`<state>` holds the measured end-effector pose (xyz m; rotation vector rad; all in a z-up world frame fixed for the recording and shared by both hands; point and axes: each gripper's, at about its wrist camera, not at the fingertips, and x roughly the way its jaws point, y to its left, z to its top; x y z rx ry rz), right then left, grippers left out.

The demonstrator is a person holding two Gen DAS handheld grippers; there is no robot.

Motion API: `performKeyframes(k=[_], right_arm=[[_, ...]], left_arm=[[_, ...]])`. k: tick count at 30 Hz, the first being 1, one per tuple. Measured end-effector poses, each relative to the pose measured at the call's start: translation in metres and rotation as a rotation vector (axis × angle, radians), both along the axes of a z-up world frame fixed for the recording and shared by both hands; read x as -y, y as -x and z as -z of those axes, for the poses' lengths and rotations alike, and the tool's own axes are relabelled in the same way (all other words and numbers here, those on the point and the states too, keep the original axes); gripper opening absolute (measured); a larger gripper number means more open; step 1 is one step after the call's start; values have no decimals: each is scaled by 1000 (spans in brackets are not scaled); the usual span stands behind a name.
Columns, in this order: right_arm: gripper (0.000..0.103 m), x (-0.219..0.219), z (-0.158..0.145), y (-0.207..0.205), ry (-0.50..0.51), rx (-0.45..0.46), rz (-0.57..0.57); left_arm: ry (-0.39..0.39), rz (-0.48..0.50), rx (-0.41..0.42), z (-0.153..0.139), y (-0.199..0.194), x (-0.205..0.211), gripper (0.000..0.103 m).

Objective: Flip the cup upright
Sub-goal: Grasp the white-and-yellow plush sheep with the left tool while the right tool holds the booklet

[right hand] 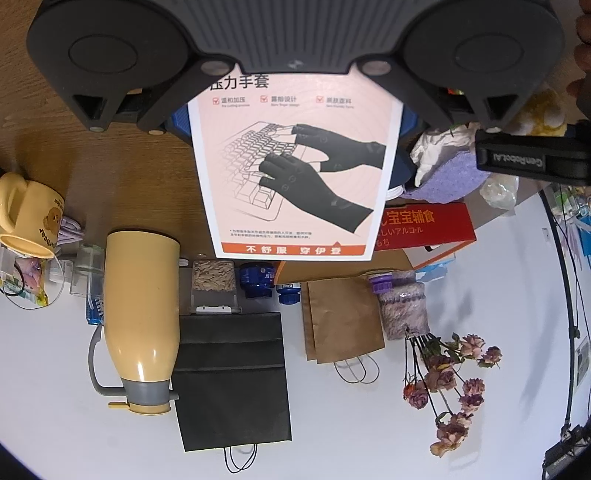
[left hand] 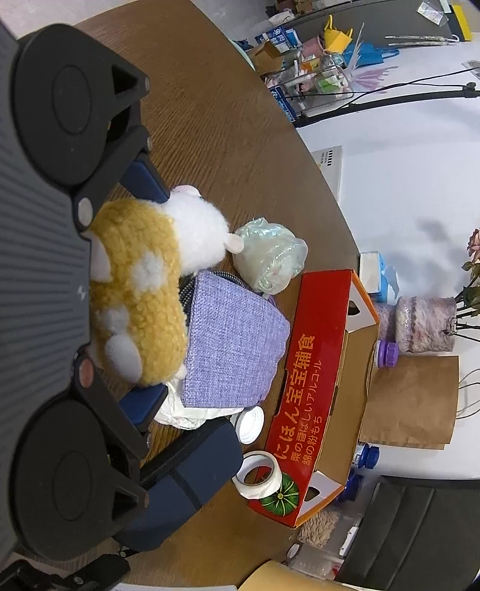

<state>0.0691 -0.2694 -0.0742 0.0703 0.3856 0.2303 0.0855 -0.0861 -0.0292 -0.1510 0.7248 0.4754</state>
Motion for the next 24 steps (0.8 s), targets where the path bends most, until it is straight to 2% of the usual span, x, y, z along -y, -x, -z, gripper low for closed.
performKeyframes(k=[5, 8, 15, 20, 24], right_arm=[[96, 1, 0, 0, -4, 4, 0], [96, 2, 1, 0, -9, 0, 3], [96, 5, 2, -4, -21, -27, 11], [96, 8, 4, -7, -35, -44, 24], [96, 8, 4, -10, -44, -62, 36]], left_arm=[[-7, -25, -37, 6, -4, -2, 103], [61, -34, -62, 17, -7, -14, 103], [101, -3, -26, 19, 0, -21, 103], [110, 55, -5, 16, 6, -26, 96], [114, 95, 14, 13, 15, -31, 95]])
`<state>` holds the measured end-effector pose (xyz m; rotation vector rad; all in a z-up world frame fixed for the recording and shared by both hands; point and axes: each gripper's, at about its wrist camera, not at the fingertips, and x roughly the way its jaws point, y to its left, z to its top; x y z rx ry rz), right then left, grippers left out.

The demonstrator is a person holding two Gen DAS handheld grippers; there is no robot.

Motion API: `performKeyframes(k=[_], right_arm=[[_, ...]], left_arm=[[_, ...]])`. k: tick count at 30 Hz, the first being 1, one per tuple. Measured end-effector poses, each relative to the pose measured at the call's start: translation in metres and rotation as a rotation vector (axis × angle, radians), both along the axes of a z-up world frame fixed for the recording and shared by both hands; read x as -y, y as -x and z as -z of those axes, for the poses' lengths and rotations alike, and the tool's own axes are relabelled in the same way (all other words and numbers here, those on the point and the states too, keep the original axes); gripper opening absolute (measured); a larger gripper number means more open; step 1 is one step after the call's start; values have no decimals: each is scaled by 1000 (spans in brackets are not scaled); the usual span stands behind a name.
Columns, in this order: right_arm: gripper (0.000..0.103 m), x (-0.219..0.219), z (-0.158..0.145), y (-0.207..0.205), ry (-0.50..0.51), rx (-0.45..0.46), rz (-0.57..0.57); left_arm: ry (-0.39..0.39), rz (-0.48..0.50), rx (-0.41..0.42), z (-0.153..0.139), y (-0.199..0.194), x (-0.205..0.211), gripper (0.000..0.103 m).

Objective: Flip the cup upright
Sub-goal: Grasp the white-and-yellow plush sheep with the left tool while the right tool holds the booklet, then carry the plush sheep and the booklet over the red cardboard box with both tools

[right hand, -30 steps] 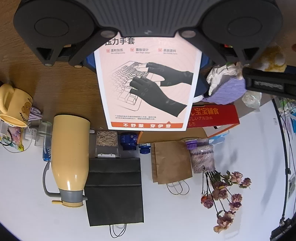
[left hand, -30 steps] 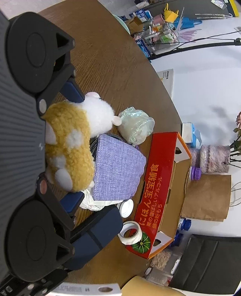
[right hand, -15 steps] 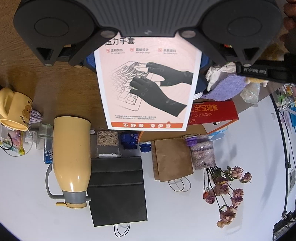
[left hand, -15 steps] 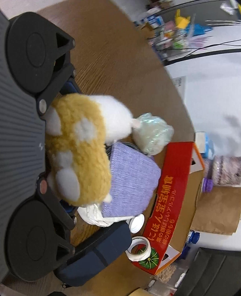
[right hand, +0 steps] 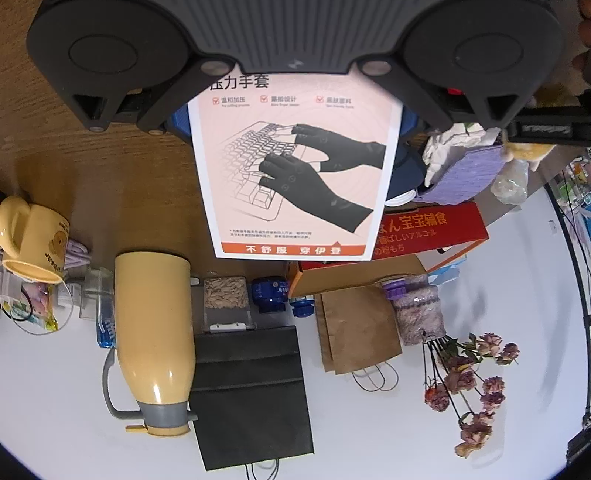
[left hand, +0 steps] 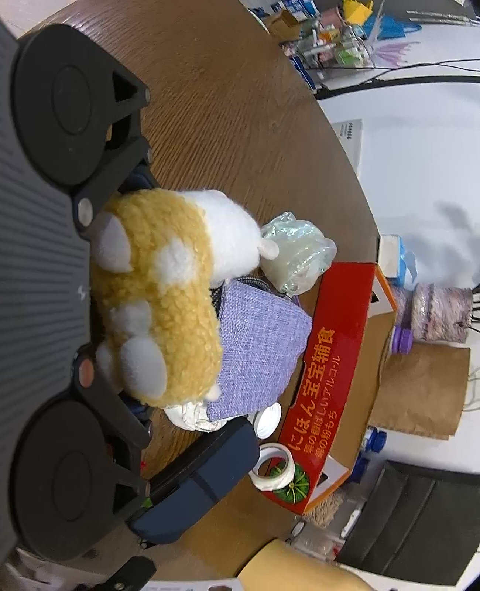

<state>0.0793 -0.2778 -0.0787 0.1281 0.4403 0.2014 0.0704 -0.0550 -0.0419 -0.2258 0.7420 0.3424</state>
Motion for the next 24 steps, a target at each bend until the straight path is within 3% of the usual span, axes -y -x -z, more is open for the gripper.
performKeyframes(k=[10, 24], right_arm=[[96, 2, 2, 0, 7, -9, 38], [96, -33, -19, 8, 91, 13, 28]], left_arm=[[-41, 105, 104, -23, 29, -13, 95], [-69, 212, 194, -46, 27, -36, 95]])
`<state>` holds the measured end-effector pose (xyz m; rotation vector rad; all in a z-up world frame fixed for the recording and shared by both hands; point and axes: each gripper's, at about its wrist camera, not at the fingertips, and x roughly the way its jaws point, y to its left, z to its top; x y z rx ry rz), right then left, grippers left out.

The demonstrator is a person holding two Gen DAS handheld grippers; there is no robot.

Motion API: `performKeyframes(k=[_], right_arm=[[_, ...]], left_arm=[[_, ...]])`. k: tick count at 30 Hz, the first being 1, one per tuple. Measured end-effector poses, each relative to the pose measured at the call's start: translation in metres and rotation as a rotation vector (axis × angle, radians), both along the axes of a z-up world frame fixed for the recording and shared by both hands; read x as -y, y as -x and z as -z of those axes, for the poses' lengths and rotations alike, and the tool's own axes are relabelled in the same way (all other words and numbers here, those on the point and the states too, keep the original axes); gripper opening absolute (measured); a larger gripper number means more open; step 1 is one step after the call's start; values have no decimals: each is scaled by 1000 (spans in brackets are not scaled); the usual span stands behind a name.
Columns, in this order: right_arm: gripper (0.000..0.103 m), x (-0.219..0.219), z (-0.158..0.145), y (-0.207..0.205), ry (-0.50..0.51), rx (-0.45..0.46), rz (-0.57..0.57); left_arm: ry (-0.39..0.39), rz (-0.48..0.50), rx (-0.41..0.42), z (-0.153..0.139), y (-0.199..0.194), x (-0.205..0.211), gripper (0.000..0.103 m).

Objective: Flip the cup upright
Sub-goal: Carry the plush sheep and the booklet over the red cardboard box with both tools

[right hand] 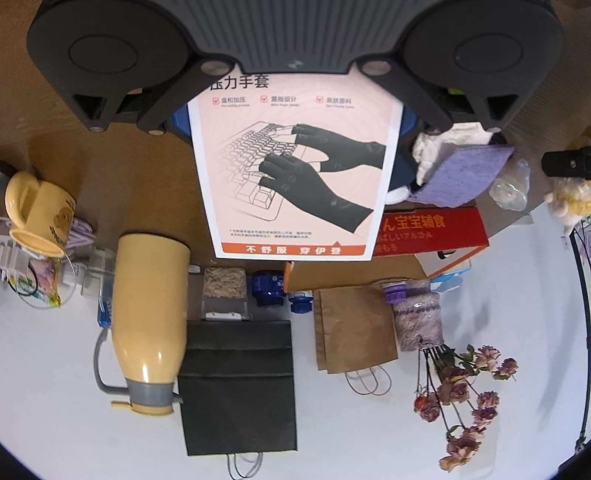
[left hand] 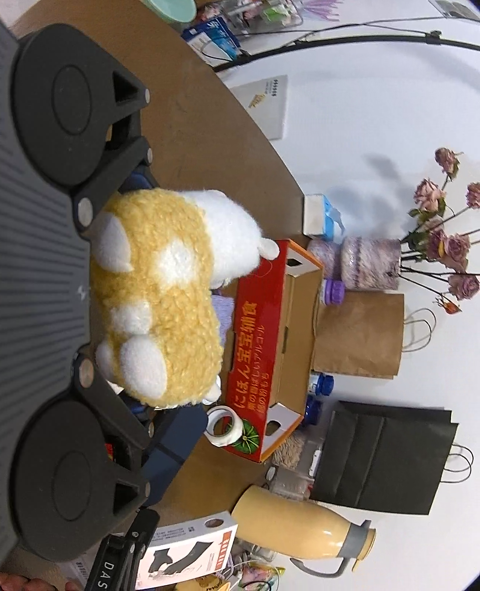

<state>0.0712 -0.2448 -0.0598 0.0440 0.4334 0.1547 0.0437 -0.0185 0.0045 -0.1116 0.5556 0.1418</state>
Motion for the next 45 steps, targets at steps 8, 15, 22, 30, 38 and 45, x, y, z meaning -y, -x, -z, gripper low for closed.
performKeyframes(k=[8, 15, 22, 30, 38, 45], right_arm=[[96, -22, -17, -7, 18, 7, -11], [96, -40, -29, -20, 30, 6, -25], [96, -59, -41, -40, 40, 8, -45], [96, -77, -51, -69, 53, -4, -59], [96, -92, -59, -97, 66, -14, -72], [96, -103, -66, -118, 77, -15, -81]], left_arm=[[-11, 53, 27, -12, -16, -13, 95], [-28, 92, 42, -22, -33, -23, 95], [-43, 110, 50, -31, -54, -31, 95], [-60, 137, 59, -40, -83, -38, 95], [-63, 154, 49, -43, -111, -43, 95], [-60, 156, 45, -47, -135, -48, 95]])
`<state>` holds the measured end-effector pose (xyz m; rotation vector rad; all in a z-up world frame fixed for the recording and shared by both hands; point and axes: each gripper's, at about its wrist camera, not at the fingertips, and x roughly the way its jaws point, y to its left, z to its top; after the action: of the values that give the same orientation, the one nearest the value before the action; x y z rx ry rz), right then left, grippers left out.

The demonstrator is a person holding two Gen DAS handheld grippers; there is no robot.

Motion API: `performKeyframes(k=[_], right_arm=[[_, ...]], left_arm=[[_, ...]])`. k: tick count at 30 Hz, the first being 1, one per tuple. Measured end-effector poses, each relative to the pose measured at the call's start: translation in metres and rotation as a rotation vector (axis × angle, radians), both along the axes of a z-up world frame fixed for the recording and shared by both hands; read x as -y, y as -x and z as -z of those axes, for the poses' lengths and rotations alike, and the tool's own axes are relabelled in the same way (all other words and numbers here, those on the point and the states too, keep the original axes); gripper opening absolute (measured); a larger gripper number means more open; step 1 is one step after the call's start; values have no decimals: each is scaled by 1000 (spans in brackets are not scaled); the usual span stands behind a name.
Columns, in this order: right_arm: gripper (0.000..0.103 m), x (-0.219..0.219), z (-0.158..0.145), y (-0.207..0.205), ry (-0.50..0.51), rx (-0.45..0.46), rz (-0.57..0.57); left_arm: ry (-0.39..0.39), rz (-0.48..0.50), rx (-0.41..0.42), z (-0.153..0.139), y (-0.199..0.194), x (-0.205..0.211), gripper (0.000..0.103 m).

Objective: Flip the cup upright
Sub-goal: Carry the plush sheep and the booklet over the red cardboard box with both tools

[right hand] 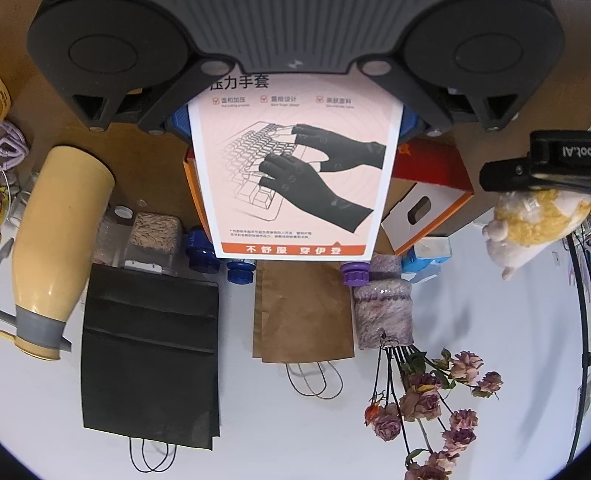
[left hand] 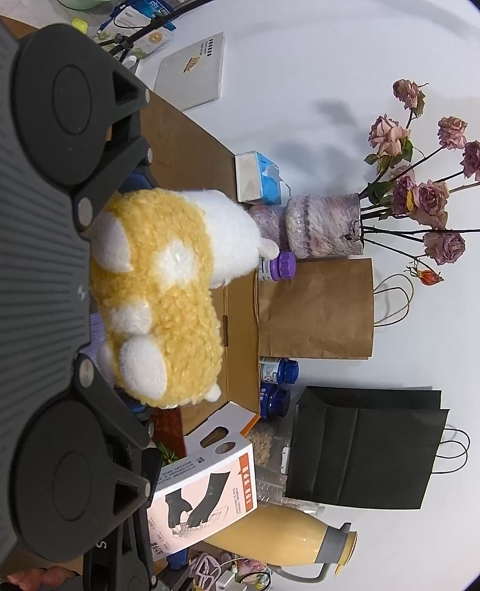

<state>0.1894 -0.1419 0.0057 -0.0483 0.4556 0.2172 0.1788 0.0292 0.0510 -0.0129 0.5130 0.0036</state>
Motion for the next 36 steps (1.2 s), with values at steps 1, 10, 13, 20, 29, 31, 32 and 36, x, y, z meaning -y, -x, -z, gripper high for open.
performKeyframes(k=[1, 10, 13, 20, 29, 31, 32, 36], right_arm=[[96, -2, -1, -4, 2, 0, -1], [96, -13, -11, -38, 16, -7, -6], [96, -16, -13, -51, 17, -12, -5], [96, -20, -16, -86, 23, -31, -1], [96, -27, -15, -142, 54, -63, 8], [96, -28, -13, -154, 60, -76, 13], [96, -29, -12, -160, 62, -81, 15], [96, -31, -8, -182, 68, -100, 23]], left_arm=[[1, 0, -2, 0, -3, 0, 95], [9, 0, -21, -4, -40, -6, 95], [10, 1, -27, -5, -54, -7, 95], [11, 3, -46, -6, -90, -10, 95], [4, -8, -67, -2, -141, -11, 95], [0, -10, -73, -1, -152, -12, 95], [-3, -13, -75, 0, -157, -13, 95], [-6, -18, -86, 5, -176, -14, 95]])
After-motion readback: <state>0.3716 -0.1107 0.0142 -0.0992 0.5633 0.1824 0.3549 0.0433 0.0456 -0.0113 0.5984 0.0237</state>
